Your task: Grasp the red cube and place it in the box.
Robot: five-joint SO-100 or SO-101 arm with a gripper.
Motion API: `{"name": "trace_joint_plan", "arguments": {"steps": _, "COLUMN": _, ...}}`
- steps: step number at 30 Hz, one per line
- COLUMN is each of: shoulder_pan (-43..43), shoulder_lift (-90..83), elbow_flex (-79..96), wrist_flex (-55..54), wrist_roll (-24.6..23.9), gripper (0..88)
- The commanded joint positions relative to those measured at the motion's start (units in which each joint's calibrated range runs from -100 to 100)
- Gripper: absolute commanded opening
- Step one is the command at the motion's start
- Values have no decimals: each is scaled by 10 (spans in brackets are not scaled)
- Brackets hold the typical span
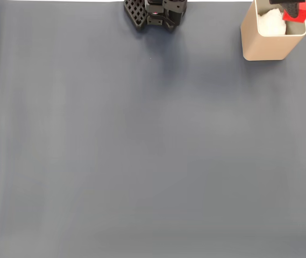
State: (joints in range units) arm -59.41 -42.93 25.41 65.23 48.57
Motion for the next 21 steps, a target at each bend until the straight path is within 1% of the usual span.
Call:
{"name": "trace_joint_plan", "arguments": {"steps": 1, "shoulder_pan": 6, "shoulder_lift": -2, "elbow_flex": -27, "wrist_flex": -10, "wrist_roll": 2, "gripper": 255}}
{"name": "trace_joint_plan", "arguments": {"steps": 4, "shoulder_pan": 7, "shoulder_lift": -1, "elbow_flex": -25, "wrist_flex": -9, "wrist_roll": 1, "gripper": 300}}
{"name": "trace_joint_plan", "arguments": {"steps": 10, "shoulder_pan": 5, "shoulder_lift": -18, "elbow_flex": -5, "wrist_flex": -8, "wrist_roll": 13, "gripper": 351}}
{"name": "trace_joint_plan", "arguments": {"steps": 21, "shoulder_pan": 9, "shoulder_lift": -28, "elbow_flex": 7, "wrist_flex": -6, "wrist_roll": 24, "gripper": 367}}
